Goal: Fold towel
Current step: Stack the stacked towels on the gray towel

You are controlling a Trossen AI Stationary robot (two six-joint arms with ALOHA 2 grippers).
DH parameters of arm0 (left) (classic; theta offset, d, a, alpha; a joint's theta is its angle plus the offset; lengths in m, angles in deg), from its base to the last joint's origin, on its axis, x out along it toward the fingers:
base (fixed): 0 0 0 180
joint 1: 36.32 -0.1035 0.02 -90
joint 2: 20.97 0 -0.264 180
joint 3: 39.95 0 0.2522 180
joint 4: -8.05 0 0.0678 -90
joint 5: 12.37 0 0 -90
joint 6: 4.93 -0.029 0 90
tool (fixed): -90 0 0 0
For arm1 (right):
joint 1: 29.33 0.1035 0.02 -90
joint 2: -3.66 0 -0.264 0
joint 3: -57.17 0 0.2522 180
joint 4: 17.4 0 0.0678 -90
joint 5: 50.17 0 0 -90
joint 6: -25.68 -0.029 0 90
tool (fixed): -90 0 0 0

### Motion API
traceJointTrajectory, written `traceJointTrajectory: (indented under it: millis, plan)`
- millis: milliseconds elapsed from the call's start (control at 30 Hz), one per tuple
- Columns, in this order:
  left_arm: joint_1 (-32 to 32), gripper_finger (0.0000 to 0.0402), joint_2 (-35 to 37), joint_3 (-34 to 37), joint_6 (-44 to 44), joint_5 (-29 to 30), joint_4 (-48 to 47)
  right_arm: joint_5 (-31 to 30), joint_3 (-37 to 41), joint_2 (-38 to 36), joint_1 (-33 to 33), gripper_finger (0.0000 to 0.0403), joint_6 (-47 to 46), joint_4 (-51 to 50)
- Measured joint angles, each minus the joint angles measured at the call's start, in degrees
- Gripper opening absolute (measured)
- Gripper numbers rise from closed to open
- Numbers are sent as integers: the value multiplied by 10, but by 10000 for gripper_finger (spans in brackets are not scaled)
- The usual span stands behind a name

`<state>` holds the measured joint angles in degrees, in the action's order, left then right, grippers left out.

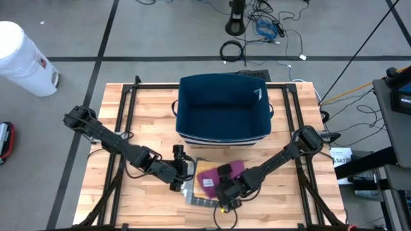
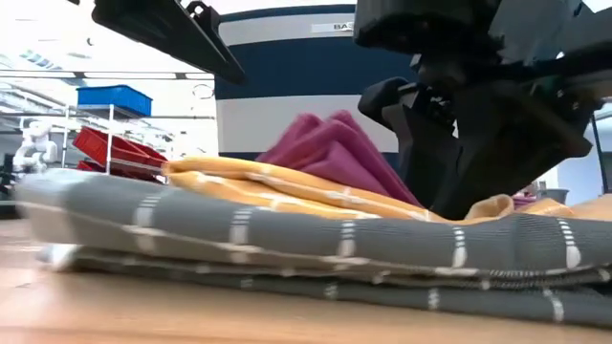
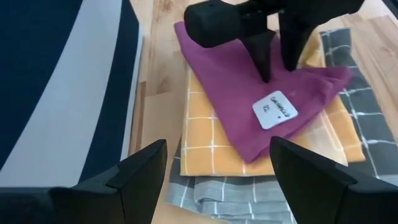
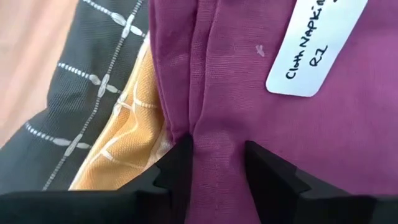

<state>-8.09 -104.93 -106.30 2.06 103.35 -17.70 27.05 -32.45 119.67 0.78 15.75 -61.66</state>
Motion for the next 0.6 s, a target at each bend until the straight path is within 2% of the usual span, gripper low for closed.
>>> traceJointTrajectory:
  millis: [200, 433, 600]
  plan:
    - [-11, 291, 0, 0, 0, 0, 0, -5, 4, -30, -1, 134, 19, -53]
    - [-13, 291, 0, 0, -64, -3, 60, -73, 4, -117, 3, 137, 23, -38]
    - [-13, 291, -12, -1, -100, -81, 126, -83, 4, -161, 17, 149, -41, -114]
